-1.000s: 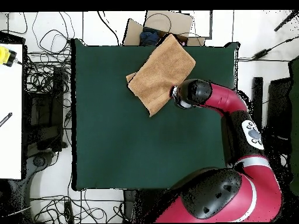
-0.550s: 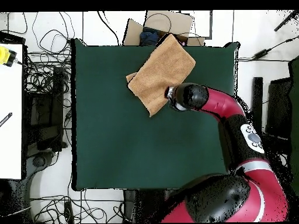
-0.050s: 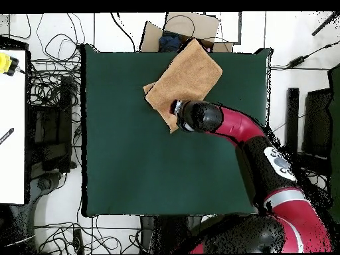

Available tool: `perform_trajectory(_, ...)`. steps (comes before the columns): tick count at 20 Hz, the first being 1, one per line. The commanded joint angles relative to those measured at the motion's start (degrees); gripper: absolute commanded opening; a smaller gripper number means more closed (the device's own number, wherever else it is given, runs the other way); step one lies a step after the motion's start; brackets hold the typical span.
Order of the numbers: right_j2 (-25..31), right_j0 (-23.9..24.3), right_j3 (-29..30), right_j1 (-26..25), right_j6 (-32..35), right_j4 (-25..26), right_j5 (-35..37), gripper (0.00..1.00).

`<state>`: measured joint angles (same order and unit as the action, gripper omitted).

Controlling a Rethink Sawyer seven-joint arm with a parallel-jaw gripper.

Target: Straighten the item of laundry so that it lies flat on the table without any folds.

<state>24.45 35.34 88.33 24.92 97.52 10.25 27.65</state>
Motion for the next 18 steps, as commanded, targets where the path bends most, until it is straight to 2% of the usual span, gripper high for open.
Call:
perform_trajectory(1, 1.8, -1.8, 4.3, 1.1, 8.7, -2.8, 0.6, 1.0)
perform_trajectory(4, 0.5, -2.4, 2.1, 0.0, 6.9, -2.4, 1.4, 1.0)
perform_trajectory(6, -3.9, -5.3, -0.4, 0.5, 6.1, 0.3, 4.2, 1.0)
perform_trajectory(10, -9.1, -8.5, -5.2, 0.0, 3.5, 6.0, 2.6, 1.0)
perform_trajectory(14, -9.1, -7.1, -9.2, -3.5, -0.7, 8.1, 1.5, 1.0)
perform_trajectory(18, -8.3, -5.6, -10.7, -6.3, -0.9, 10.1, -1.8, 1.0)
